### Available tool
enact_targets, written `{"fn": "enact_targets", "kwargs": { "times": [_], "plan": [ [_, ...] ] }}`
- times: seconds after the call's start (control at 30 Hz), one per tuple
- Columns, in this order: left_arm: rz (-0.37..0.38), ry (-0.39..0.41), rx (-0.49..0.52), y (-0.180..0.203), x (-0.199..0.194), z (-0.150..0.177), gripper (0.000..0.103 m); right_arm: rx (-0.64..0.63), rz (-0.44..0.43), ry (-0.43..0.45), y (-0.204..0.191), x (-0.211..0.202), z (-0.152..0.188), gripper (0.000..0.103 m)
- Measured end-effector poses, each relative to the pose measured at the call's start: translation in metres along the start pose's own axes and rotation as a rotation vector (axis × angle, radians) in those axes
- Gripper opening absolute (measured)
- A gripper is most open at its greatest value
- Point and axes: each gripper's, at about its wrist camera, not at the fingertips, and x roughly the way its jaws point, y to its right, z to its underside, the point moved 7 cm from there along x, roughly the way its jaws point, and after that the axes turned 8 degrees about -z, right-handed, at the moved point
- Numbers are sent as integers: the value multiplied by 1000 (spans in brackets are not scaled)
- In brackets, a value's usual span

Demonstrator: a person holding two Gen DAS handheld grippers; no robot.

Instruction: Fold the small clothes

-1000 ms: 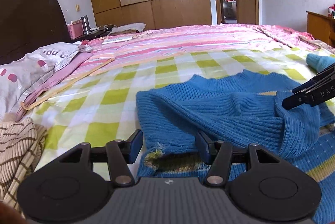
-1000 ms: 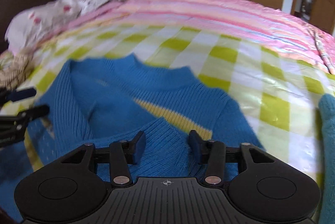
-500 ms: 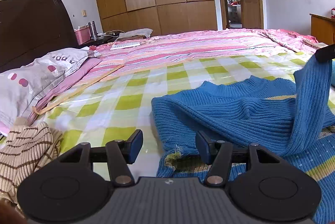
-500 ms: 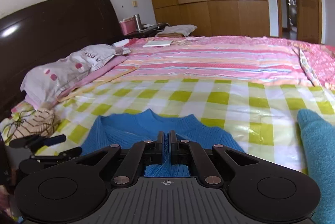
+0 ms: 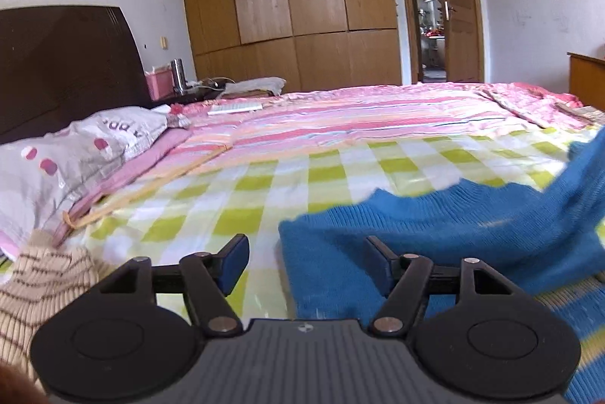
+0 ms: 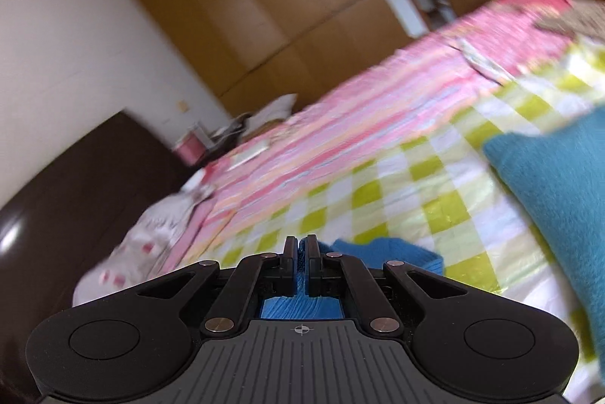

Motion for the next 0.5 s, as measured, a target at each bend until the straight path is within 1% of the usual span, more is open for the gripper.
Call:
{"fn": "enact_targets", "kwargs": {
  "times": [0.07, 0.13, 0.17, 0.2, 0.33, 0.43, 0.5],
  "plan": [
    [-26, -11, 36, 7, 17, -2, 72, 61, 69, -13, 24, 25, 0, 3],
    [-53, -33, 64, 11, 33, 1, 72, 11, 151, -46, 38, 46, 8, 11],
    [-65, -52, 80, 12, 40, 4, 72, -9, 201, -41, 43, 51, 11, 11],
    [-76, -70, 95, 11, 46, 8, 72, -31, 212, -43, 45, 53, 15, 11],
    [-78, -106, 119, 1, 48, 23, 72, -53, 176, -100, 47, 46, 31, 12],
    [-76, -115, 121, -5, 44, 32, 72, -105, 214, -143, 49, 44, 45, 21],
    [-73, -111, 119, -7, 40, 32, 72, -84, 232, -165, 57, 48, 53, 32]
  ]
}}
